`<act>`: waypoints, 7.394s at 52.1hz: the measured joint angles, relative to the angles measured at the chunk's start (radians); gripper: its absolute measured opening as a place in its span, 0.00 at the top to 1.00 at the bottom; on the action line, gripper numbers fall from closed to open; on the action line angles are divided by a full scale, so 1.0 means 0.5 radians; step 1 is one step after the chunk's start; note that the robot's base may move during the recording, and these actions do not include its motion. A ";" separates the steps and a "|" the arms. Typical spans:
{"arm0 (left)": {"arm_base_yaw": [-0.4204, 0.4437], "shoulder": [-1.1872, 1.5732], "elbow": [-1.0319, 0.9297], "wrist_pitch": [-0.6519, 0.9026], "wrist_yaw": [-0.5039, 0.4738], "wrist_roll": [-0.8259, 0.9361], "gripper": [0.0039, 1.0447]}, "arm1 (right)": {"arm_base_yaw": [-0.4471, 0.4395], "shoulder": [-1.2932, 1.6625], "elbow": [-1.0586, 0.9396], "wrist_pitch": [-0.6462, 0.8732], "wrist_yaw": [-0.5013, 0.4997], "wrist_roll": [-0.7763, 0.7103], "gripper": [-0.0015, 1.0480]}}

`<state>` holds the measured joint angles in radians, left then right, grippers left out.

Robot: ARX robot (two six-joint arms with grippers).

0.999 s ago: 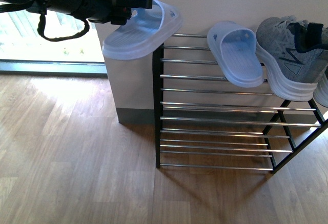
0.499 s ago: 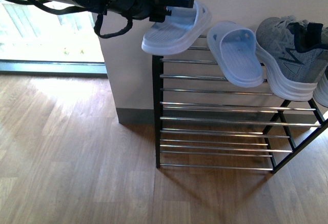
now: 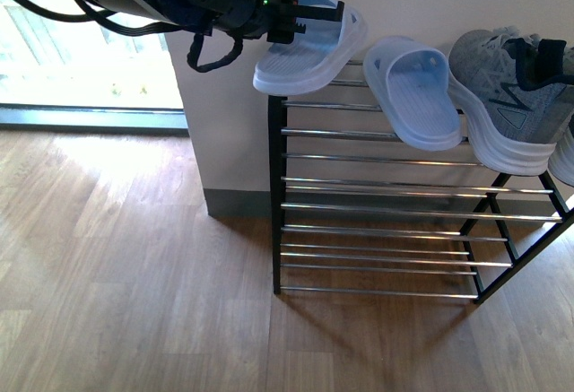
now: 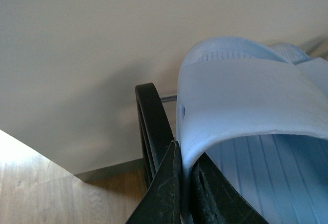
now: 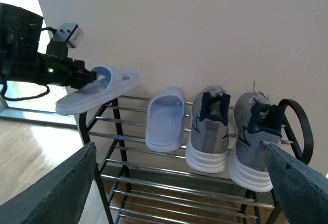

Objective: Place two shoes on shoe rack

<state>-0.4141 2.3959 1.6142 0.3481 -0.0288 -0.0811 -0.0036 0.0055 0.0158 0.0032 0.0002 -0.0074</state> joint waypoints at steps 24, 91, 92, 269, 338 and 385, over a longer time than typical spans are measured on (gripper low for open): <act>-0.088 0.134 0.053 -0.046 -0.139 0.001 0.98 | 0.000 0.000 0.000 0.000 0.000 0.000 0.09; -0.038 -0.532 -0.237 0.009 -0.166 0.003 0.09 | 0.000 0.000 0.000 0.000 0.000 0.000 0.09; -0.039 -0.572 -0.283 0.009 -0.179 0.003 0.09 | 0.000 0.000 0.000 0.000 0.000 0.000 0.09; 0.823 -4.759 -3.201 -0.697 0.057 0.153 0.54 | 0.000 -0.002 0.000 0.000 0.000 0.001 0.09; 0.823 -4.759 -3.201 -0.697 0.057 0.155 0.09 | 0.000 -0.002 0.000 -0.006 0.000 0.011 0.09; 0.823 -4.759 -3.201 -0.697 0.057 0.154 0.09 | 0.000 -0.002 0.000 -0.007 0.000 0.011 0.09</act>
<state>-0.0025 0.0166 0.0135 -0.0006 -0.0002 -0.0040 -0.0036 0.0048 0.0158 -0.0002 0.0002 -0.0021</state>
